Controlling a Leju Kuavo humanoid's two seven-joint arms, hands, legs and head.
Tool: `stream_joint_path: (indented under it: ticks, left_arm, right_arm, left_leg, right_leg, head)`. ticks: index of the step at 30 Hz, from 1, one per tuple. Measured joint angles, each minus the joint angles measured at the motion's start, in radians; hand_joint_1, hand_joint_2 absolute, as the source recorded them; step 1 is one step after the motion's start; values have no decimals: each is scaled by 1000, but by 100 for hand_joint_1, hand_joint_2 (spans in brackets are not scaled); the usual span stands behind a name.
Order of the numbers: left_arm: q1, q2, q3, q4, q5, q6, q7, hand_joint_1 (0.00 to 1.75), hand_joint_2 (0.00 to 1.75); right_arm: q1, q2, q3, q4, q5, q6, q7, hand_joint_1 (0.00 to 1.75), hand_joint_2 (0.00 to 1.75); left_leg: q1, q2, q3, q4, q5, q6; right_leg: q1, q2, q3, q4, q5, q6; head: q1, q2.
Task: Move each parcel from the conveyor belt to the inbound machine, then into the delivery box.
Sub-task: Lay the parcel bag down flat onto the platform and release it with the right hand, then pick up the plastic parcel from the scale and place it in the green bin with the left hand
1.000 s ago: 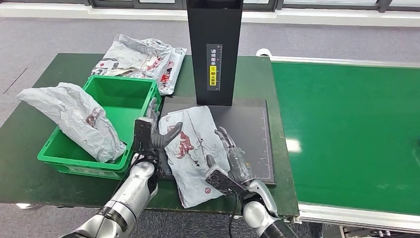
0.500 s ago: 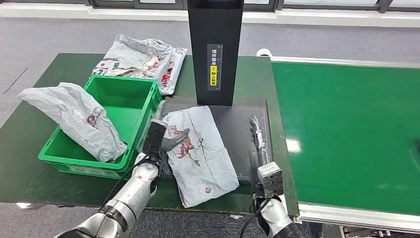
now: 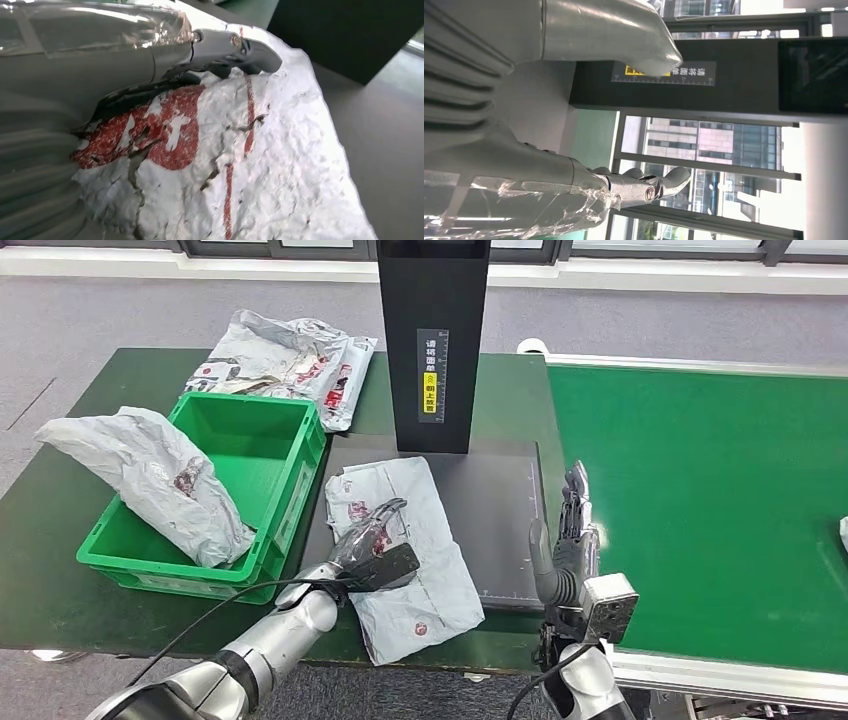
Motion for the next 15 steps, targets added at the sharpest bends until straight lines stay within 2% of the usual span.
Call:
stream_joint_path:
  ticks: [1, 6, 15]
  left_arm:
    - [-5, 1, -9, 5, -14, -9, 9, 175, 175]
    - [-38, 3, -57, 25, -99, -76, 67, 175, 175]
    - [-68, 7, -82, 37, -120, -87, 84, 175, 175]
  right_arm:
    - [2, 0, -3, -4, 0, 5, 3, 0, 175]
    - [5, 6, -17, -17, 15, 34, 21, 0, 175]
    - [7, 14, -18, -24, 27, 43, 33, 0, 175]
  left_leg:
    - [0, 0, 0, 0, 0, 0]
    - [0, -1, 4, 0, -1, 1]
    - [0, -1, 10, 0, -1, 1]
  right_leg:
    - [0, 0, 1, 0, 0, 0]
    - [0, -3, 6, 0, -1, 1]
    - [0, -2, 12, 0, -1, 1]
  head:
    - [0, 0]
    - [0, 0]
    - [0, 0]
